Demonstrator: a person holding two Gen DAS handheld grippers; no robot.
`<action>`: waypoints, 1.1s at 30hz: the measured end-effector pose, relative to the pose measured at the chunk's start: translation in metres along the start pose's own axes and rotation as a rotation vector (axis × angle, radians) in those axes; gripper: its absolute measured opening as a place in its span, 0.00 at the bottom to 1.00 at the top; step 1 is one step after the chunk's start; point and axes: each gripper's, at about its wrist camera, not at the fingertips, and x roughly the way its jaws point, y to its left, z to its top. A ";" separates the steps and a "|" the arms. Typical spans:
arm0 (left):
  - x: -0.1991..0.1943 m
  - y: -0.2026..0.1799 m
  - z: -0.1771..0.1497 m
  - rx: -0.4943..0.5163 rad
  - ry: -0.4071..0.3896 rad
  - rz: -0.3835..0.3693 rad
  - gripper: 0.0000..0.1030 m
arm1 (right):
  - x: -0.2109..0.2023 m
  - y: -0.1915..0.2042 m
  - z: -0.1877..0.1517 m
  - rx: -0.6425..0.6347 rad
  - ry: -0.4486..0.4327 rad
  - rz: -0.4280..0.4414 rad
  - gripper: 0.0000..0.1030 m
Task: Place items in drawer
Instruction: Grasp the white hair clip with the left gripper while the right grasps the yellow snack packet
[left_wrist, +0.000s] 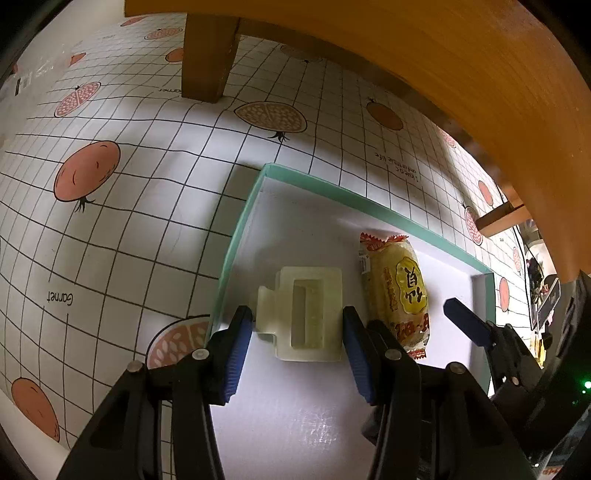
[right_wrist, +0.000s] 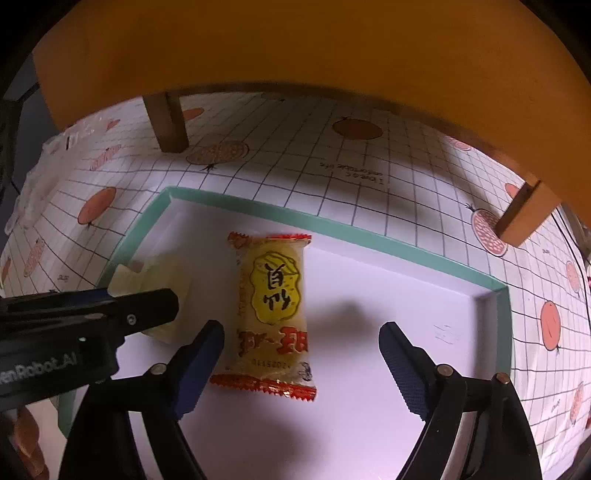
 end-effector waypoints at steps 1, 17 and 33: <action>-0.001 0.001 0.001 0.001 0.001 0.000 0.49 | 0.002 0.001 0.000 -0.005 0.002 -0.002 0.85; 0.002 0.000 0.002 0.008 0.004 0.009 0.50 | 0.013 0.019 0.006 -0.044 0.009 0.030 0.55; -0.016 0.003 0.000 0.005 -0.005 -0.013 0.48 | -0.013 -0.002 -0.009 0.084 0.047 0.102 0.40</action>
